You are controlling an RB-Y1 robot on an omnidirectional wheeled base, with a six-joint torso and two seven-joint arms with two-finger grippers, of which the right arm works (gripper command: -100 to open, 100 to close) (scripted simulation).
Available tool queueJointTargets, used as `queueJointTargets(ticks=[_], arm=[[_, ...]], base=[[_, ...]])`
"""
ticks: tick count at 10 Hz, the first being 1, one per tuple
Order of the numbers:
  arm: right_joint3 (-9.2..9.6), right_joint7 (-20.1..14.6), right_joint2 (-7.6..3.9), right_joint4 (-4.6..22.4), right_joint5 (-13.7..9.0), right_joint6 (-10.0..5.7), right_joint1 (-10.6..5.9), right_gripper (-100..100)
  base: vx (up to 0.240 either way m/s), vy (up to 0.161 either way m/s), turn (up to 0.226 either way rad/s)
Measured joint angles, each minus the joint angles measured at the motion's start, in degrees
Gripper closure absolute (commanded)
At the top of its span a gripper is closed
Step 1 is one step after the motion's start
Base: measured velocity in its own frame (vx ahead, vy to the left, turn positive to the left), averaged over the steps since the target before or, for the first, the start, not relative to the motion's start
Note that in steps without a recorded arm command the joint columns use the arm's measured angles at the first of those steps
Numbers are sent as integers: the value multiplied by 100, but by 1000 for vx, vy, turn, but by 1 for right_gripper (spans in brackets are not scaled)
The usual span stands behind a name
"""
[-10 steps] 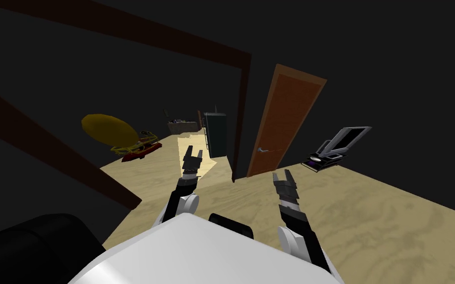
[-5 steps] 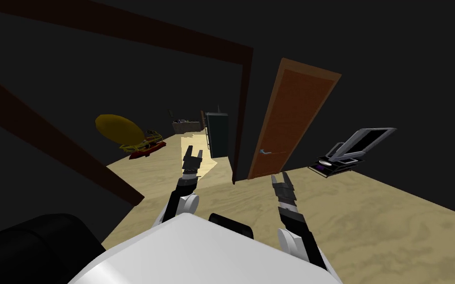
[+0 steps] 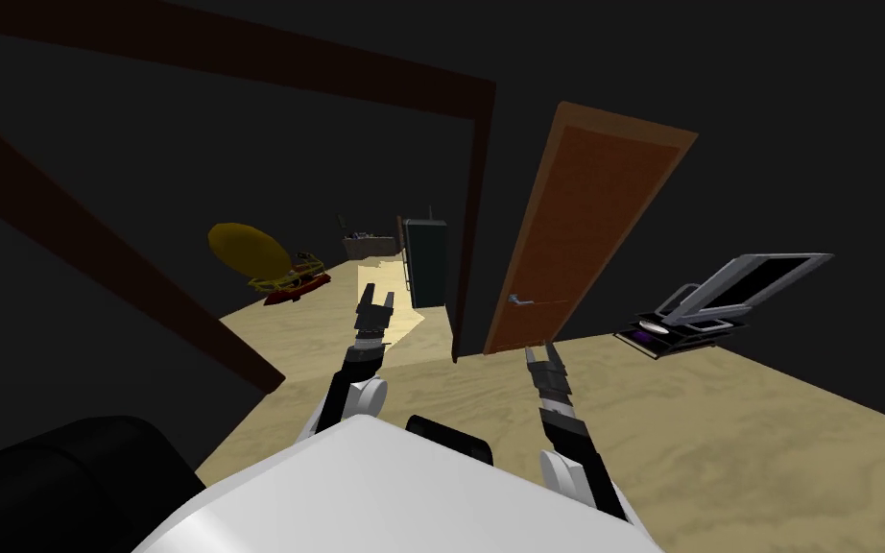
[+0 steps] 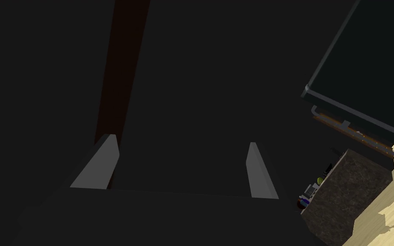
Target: Pull the door open
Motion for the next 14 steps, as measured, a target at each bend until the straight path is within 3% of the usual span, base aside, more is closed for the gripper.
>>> queueJointTargets(ticks=[14], arm=[[210, -372, -543, 1993, -225, -812, -433, -100]], base=[[74, -90, 106]])
